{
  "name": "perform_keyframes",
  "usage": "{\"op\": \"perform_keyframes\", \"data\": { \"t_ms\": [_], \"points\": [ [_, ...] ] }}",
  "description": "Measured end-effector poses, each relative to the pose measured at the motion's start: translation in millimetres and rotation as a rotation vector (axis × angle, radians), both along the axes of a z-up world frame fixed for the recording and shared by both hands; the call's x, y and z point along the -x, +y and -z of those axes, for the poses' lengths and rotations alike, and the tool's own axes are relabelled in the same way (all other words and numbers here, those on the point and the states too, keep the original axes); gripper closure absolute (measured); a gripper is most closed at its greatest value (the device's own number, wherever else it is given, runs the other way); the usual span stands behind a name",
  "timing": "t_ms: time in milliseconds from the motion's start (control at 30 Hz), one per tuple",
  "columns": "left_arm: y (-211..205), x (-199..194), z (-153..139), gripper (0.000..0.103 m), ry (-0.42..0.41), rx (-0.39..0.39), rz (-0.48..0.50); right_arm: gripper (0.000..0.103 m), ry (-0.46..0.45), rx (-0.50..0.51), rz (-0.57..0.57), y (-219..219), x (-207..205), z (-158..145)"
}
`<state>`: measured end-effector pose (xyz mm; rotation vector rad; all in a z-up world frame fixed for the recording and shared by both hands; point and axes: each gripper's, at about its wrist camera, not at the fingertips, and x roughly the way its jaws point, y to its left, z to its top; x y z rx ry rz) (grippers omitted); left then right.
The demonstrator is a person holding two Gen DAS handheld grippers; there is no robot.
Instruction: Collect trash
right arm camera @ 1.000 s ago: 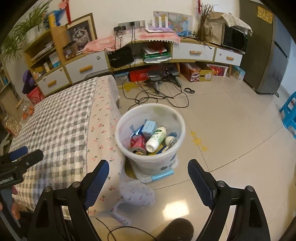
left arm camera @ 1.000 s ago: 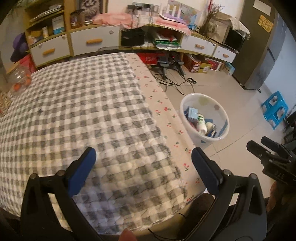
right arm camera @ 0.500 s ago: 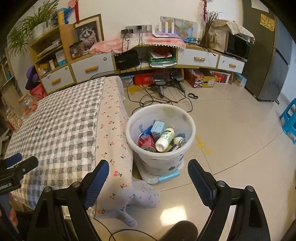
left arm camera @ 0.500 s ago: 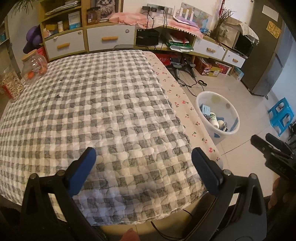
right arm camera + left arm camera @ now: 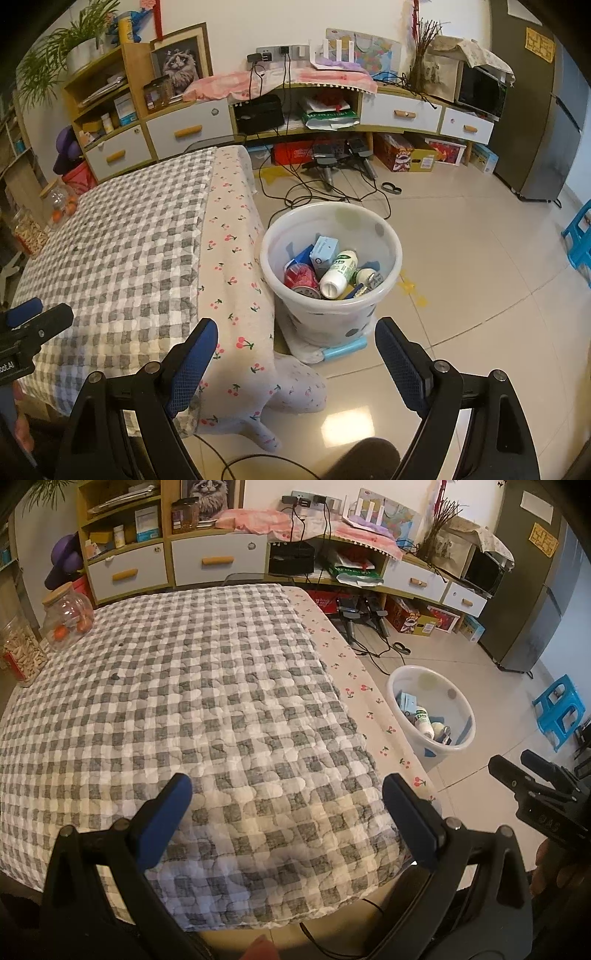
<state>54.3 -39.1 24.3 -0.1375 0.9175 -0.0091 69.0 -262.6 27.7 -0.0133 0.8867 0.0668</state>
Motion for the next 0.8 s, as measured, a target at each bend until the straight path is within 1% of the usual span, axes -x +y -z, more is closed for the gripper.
{"op": "perform_keyframes", "data": {
  "t_ms": [800],
  "points": [
    [-1.2, 1.4, 1.0, 0.001, -0.001, -0.001, 0.002, 0.014, 0.001, -0.003, 0.002, -1.1, 0.9, 1.9]
  ]
}}
